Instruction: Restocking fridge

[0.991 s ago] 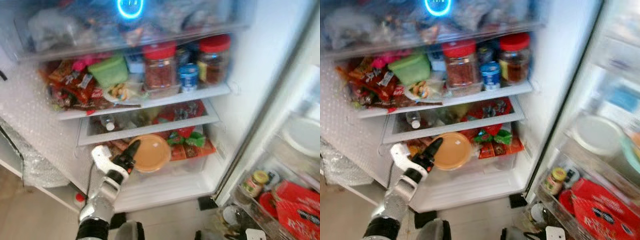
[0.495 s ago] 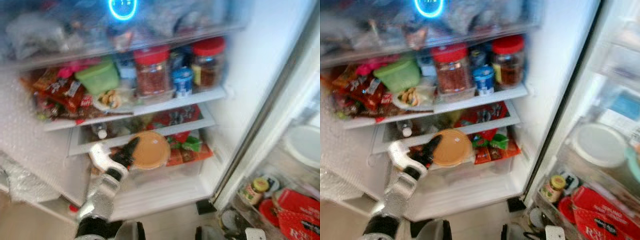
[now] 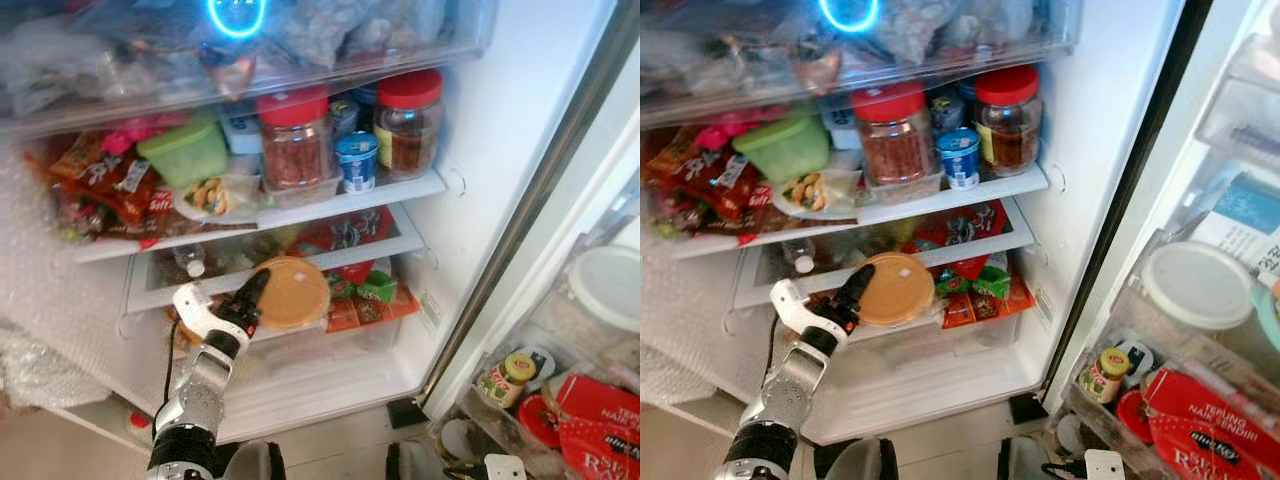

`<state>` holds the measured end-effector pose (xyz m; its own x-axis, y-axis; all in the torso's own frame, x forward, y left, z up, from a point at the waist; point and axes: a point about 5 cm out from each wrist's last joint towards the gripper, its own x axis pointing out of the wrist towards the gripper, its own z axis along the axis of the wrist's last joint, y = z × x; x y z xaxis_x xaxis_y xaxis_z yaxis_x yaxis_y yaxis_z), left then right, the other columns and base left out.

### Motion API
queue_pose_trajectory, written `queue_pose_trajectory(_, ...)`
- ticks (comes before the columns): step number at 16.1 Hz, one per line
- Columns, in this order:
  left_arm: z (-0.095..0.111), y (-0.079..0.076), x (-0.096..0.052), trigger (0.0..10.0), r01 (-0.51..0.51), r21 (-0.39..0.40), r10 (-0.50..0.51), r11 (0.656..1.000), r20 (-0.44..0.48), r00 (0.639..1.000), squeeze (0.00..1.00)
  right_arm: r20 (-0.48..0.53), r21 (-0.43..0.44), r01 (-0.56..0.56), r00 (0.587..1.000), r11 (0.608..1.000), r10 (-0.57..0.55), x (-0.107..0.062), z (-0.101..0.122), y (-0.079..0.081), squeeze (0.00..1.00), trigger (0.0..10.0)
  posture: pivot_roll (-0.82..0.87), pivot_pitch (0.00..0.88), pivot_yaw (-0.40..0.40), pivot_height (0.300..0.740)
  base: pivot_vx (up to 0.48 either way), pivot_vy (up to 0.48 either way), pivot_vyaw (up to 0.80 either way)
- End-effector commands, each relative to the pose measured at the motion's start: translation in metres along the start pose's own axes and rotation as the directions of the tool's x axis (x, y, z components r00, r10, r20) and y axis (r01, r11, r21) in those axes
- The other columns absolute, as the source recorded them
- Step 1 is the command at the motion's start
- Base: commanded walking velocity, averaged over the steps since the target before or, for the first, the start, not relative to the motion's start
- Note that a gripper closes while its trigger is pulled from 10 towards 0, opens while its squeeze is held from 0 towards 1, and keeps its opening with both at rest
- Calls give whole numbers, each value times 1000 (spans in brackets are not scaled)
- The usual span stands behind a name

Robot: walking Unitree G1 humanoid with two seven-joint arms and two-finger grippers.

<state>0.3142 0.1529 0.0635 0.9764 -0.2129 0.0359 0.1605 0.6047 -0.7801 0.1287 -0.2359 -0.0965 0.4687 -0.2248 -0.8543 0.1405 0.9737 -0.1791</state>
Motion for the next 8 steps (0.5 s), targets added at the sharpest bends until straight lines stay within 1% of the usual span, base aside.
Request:
queue_pose_trajectory(1,6,-2,5,10000,1,-1,-1,1000,30,1000,0,-21,10,-17,1000,1000,17,-1,-6,6,0,10000,-39,70,86,638,0,0,0)
queue_pose_trajectory(5,7,-2,11,10000,-7,-3,7,1000,34,999,0,-22,7,-22,1000,1000,22,-1,-6,6,0,10000,-45,69,87,638,0,0,0)
queue_pose_trajectory(8,7,-2,11,10000,-9,0,9,1000,38,999,0,-24,7,-22,999,1000,22,-1,-7,7,0,10000,-46,70,88,638,0,0,0)
